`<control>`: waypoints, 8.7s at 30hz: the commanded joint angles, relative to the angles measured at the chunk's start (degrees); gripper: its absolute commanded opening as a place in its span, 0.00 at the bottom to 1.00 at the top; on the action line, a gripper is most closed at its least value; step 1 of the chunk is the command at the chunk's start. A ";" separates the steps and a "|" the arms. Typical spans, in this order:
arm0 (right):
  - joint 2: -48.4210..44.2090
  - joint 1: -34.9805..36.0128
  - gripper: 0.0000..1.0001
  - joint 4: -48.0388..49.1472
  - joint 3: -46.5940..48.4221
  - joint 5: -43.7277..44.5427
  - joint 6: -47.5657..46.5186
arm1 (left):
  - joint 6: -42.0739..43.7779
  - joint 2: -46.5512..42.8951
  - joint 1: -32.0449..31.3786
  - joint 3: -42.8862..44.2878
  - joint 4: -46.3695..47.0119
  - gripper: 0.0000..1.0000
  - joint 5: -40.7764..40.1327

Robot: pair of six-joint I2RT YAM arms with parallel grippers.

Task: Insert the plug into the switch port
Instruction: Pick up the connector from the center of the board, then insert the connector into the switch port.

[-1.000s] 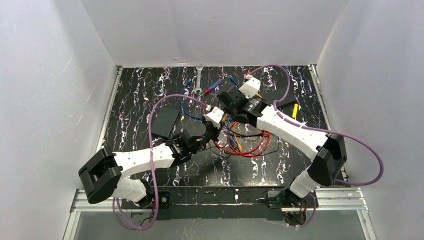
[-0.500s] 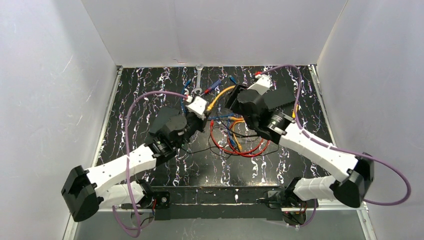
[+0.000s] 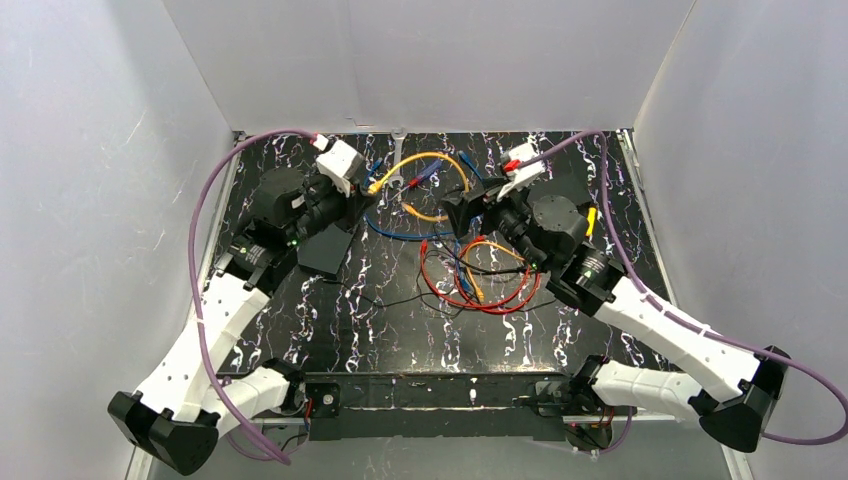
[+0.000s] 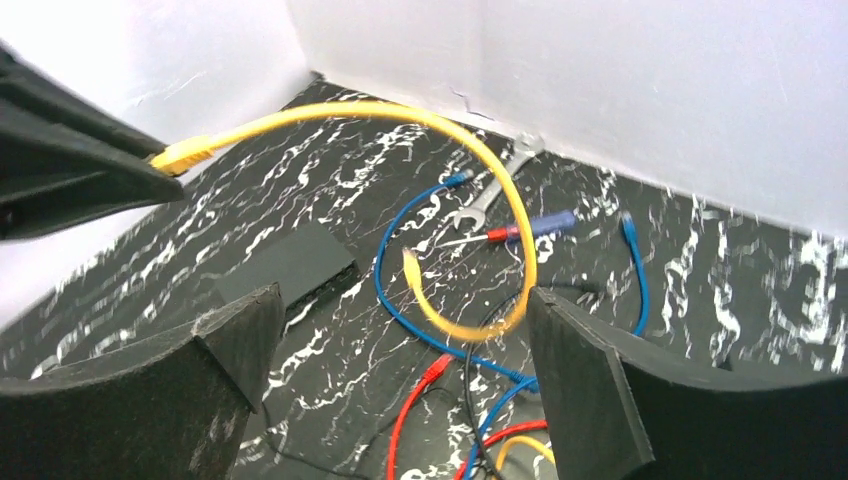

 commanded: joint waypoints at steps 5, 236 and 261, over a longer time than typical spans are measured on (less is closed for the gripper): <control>-1.44 -0.07 0.99 -2.93 2.62 -23.68 -22.54 | 9.28 1.02 3.52 7.23 -22.01 0.00 28.76; 59.91 2.05 0.01 65.60 -14.01 -22.05 -20.84 | -6.19 51.95 14.08 10.17 -20.44 0.84 4.36; 59.83 2.04 0.01 62.16 -11.78 -23.46 -22.07 | -5.31 52.39 12.88 10.19 -20.61 0.84 4.91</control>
